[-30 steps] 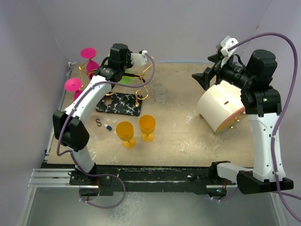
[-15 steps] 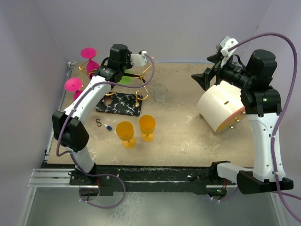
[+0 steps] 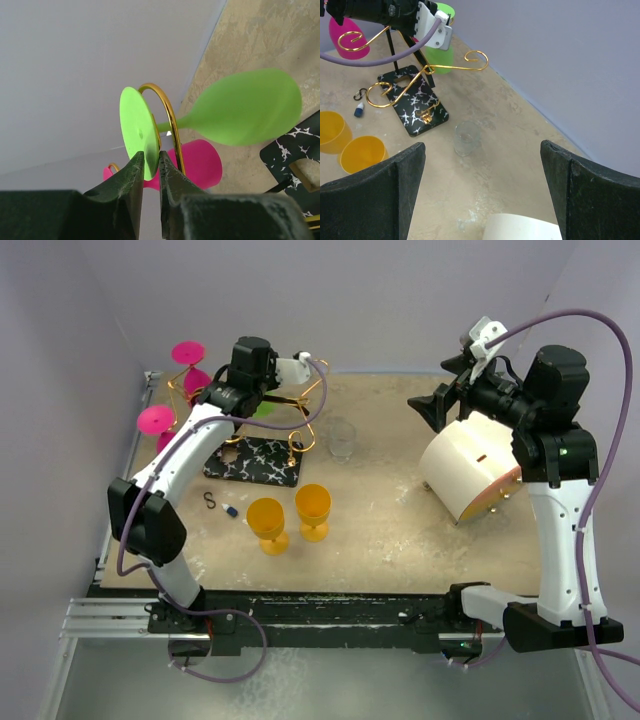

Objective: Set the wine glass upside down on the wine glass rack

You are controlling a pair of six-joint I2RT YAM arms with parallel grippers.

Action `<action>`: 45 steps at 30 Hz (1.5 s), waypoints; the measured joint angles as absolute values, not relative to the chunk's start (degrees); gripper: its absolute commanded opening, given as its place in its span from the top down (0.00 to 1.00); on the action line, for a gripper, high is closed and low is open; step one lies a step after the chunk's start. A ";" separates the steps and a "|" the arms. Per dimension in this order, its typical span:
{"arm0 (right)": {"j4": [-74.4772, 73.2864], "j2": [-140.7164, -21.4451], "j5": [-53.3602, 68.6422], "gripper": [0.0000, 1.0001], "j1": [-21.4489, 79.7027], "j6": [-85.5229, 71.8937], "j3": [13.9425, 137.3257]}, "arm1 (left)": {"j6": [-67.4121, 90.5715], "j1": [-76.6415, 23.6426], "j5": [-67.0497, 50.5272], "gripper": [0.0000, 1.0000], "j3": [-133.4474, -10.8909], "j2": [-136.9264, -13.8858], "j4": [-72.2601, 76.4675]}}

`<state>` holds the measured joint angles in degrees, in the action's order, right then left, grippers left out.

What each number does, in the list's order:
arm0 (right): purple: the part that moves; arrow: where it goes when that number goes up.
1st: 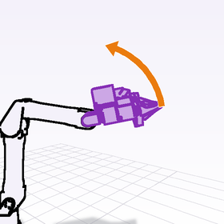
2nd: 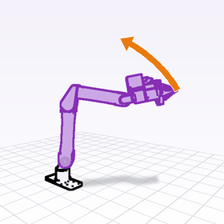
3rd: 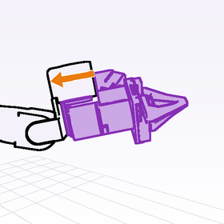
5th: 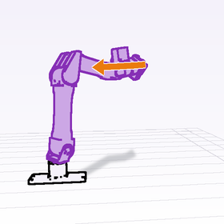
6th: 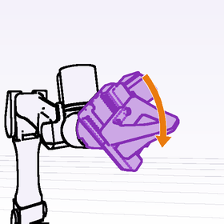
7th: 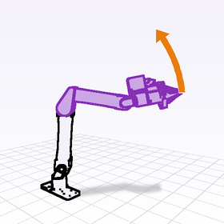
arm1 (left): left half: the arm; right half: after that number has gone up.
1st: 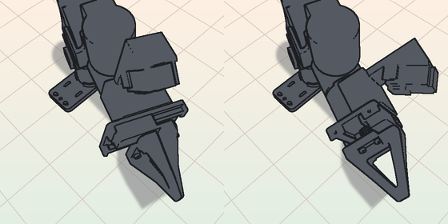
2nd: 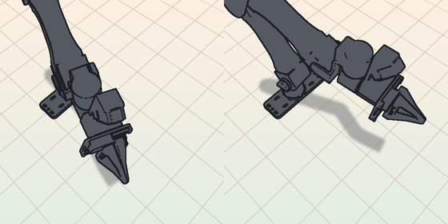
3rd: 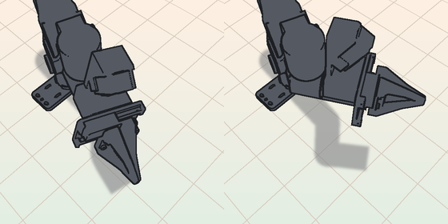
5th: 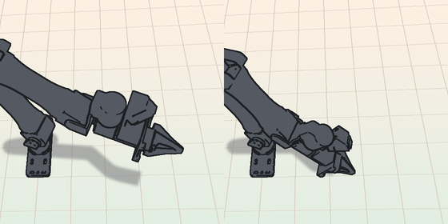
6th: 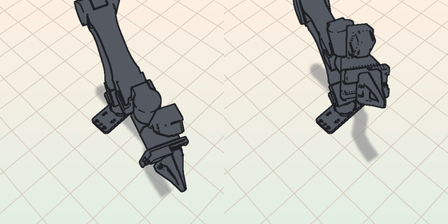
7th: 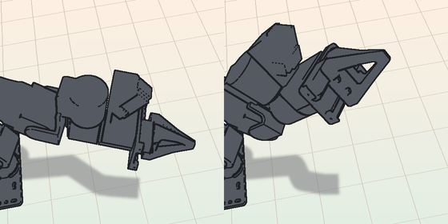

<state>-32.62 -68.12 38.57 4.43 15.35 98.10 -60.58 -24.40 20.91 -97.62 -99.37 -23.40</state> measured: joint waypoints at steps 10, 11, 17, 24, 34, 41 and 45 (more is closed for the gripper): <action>-32.60 -68.10 38.57 0.01 4.27 15.18 98.02 | -60.60 -24.49 21.43 0.75 -96.60 -98.35 -24.73; -32.60 -68.12 38.57 0.01 4.21 15.16 98.02 | -60.58 -24.51 21.45 0.75 -96.42 -98.06 -24.75; -32.58 -68.12 38.57 0.01 4.05 15.16 97.95 | -60.58 -24.71 21.54 0.74 -95.00 -96.18 -24.93; -32.16 -68.12 38.57 0.00 3.92 15.14 97.47 | -60.60 -25.10 21.98 0.72 -93.82 -95.20 -25.28; -31.59 -68.10 38.57 0.00 3.20 14.94 96.29 | -60.53 -25.65 22.76 0.69 -92.62 -91.02 -26.52; -30.55 -67.92 38.54 0.00 2.92 14.87 95.61 | -58.22 -25.65 22.63 0.64 -92.29 -87.35 -29.65; -30.46 -67.29 38.59 0.00 2.87 14.87 94.37 | -53.30 -25.65 19.90 0.55 -92.20 -83.77 -33.67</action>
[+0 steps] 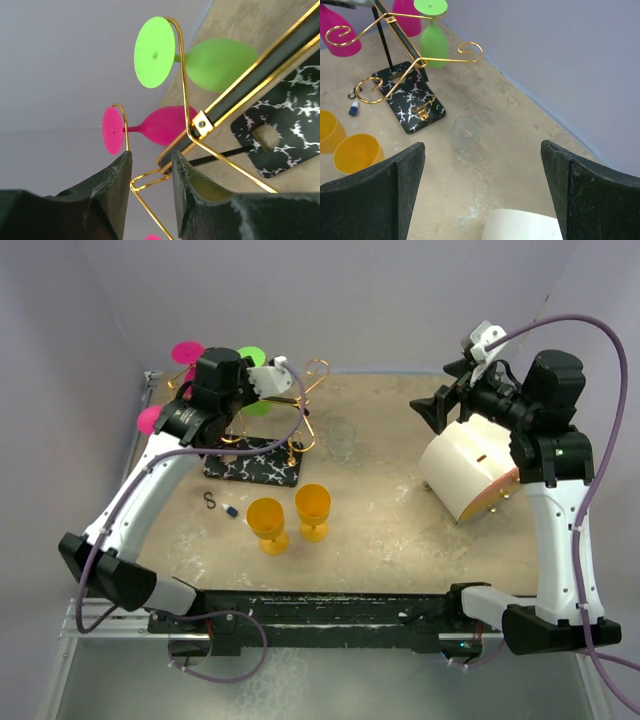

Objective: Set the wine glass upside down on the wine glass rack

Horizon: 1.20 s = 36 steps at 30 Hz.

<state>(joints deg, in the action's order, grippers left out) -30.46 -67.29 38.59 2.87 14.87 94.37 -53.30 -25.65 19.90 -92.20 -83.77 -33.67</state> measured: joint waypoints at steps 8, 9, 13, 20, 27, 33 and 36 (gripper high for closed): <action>-32.27 -68.45 40.75 0.03 3.53 15.66 94.26 | -40.64 -22.76 5.80 0.17 -91.15 -71.02 -41.21; -33.28 -69.04 40.62 0.03 4.27 16.19 94.26 | -39.22 -21.63 4.16 0.14 -90.80 -69.58 -41.67; -36.40 -71.05 37.71 0.03 11.35 18.37 93.95 | -32.08 -15.99 -2.50 0.06 -88.44 -63.35 -42.11; -37.30 -71.66 35.20 0.09 24.47 20.64 86.08 | -23.75 -10.02 -9.23 0.01 -83.13 -55.51 -42.04; -35.29 -76.29 30.20 0.17 32.64 21.43 81.14 | -20.58 -6.52 -10.76 0.01 -77.89 -52.05 -41.95; -30.98 -81.43 24.40 0.21 38.37 20.32 77.14 | -20.10 -5.23 -10.92 0.01 -77.67 -52.05 -41.60; -28.32 -82.46 21.63 0.23 40.47 18.50 74.30 | -19.68 -4.36 -10.98 0.01 -77.67 -52.12 -41.17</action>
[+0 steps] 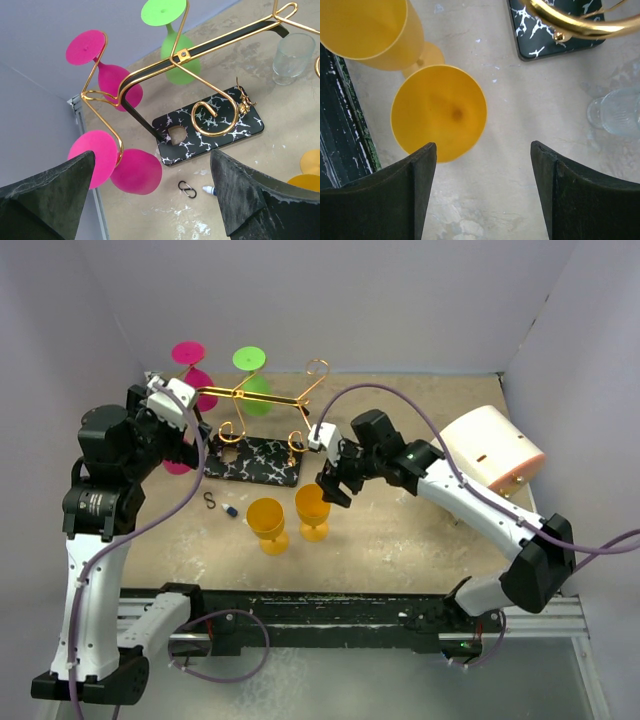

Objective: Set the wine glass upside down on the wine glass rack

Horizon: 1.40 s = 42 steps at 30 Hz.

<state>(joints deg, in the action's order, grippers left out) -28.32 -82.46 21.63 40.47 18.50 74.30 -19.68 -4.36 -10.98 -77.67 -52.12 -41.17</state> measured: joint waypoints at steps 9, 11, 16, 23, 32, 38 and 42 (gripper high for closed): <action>-22.28 -82.50 15.40 0.30 42.00 14.55 69.14 | -17.37 -1.98 -13.58 0.01 -77.67 -53.19 -40.69; -21.54 -82.50 13.93 0.32 42.00 14.09 68.82 | -17.08 -1.93 -13.85 0.01 -77.67 -53.49 -40.60; -20.47 -82.43 11.51 0.40 42.00 13.65 68.25 | -17.04 -1.89 -14.35 0.01 -77.67 -53.60 -40.18; -20.75 -80.95 10.37 0.50 42.00 13.91 66.13 | -17.04 -1.87 -14.41 0.01 -77.34 -53.30 -39.59; -21.96 -78.65 13.37 0.61 42.00 15.70 64.62 | -17.02 -1.50 -14.59 0.01 -76.90 -53.12 -38.81; -23.70 -78.67 16.14 0.64 42.00 16.97 64.01 | -17.02 -1.45 -14.83 0.01 -76.53 -52.60 -38.63; -24.01 -78.67 16.51 0.70 42.00 17.47 63.90 | -17.02 -1.37 -14.94 0.01 -76.47 -52.36 -38.61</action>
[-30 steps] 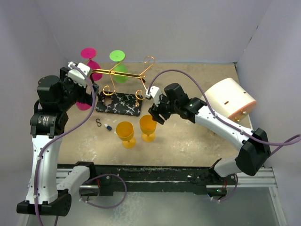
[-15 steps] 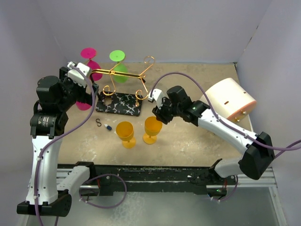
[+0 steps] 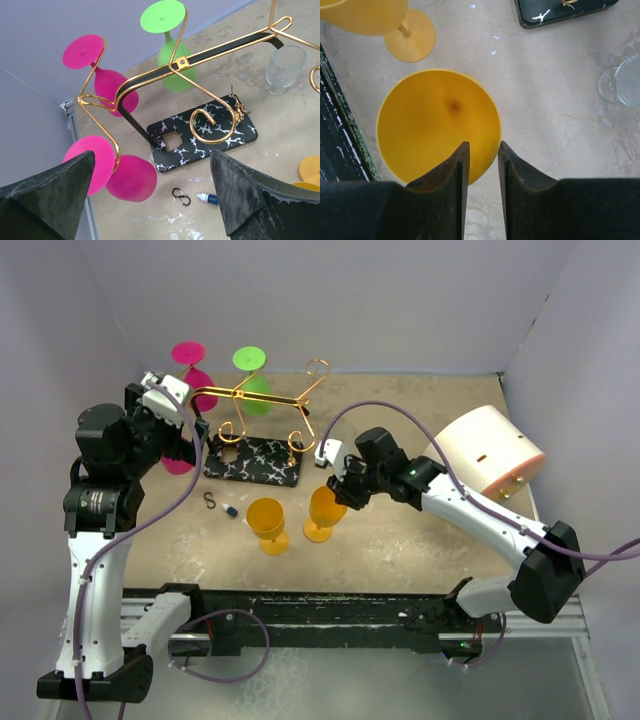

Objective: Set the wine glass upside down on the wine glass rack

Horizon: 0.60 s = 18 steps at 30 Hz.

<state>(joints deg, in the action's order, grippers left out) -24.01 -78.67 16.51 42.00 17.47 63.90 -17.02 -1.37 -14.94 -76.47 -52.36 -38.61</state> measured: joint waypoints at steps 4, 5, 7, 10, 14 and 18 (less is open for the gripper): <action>-24.10 -78.67 16.49 0.75 42.00 18.06 63.20 | -17.02 -1.23 -15.22 0.01 -76.47 -52.31 -38.61; -24.14 -78.67 16.49 0.77 42.00 18.22 62.98 | -17.02 -1.23 -15.29 0.01 -76.47 -52.31 -38.61; -24.16 -78.67 16.45 0.80 42.00 18.59 62.72 | -17.02 -1.23 -15.44 0.01 -76.47 -52.31 -38.61; -24.21 -78.67 16.43 0.87 42.00 19.03 62.63 | -17.02 -1.23 -15.62 0.01 -76.25 -52.21 -38.57; -24.27 -78.61 16.45 0.97 42.00 19.88 62.63 | -17.04 -1.15 -15.66 0.01 -76.01 -51.90 -38.59; -25.08 -77.69 17.65 1.00 42.00 20.10 62.63 | -16.91 -1.15 -15.57 0.01 -76.01 -51.66 -38.39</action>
